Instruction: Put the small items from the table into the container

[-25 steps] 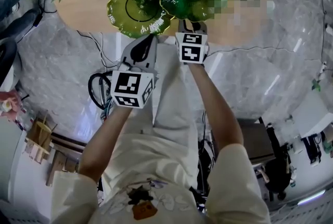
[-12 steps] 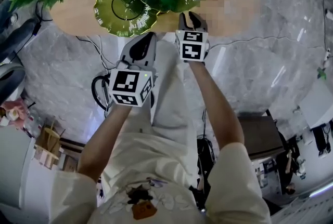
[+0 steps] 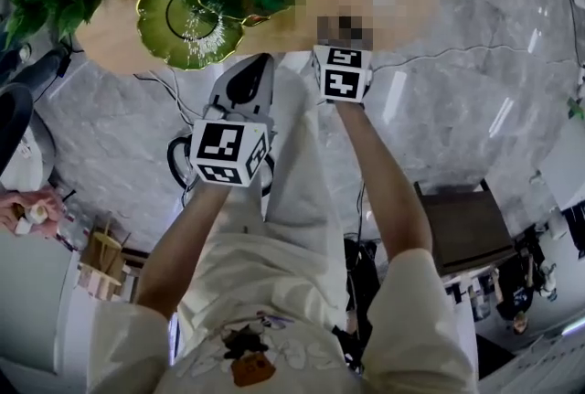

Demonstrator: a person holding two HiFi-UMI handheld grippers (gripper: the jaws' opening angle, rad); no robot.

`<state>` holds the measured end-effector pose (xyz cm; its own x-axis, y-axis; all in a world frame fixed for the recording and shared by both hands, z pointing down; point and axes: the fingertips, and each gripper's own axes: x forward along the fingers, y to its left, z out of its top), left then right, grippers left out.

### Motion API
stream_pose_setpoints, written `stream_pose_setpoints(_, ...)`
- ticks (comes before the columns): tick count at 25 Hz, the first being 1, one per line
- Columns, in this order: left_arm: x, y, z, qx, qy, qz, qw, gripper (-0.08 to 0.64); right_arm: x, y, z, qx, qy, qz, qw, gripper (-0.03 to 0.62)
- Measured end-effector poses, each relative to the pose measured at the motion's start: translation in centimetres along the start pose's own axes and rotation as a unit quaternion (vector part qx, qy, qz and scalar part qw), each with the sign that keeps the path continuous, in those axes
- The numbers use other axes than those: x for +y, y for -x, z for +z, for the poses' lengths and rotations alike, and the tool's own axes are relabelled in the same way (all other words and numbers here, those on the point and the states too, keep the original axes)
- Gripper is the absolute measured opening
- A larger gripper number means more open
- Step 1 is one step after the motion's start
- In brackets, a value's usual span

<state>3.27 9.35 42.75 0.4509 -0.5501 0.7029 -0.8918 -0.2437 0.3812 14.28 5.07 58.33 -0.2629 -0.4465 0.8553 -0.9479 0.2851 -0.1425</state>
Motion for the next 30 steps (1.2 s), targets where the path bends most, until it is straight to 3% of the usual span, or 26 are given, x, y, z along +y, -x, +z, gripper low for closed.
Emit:
stream_pose_setpoints(18,-4.5,-4.5,-0.7,0.031,-0.017,-0.024,0.9991,0.008,-5.5,-0.1,-0.2,-0.016,-0.043,-0.011,0.999,0.086)
stream_pose_setpoints(30,-3.0,-5.4,0.2,0.035,-0.008,-0.023,0.9991,0.008,-4.7,-0.2,1.0,-0.027,-0.047,-0.007,0.998,0.086)
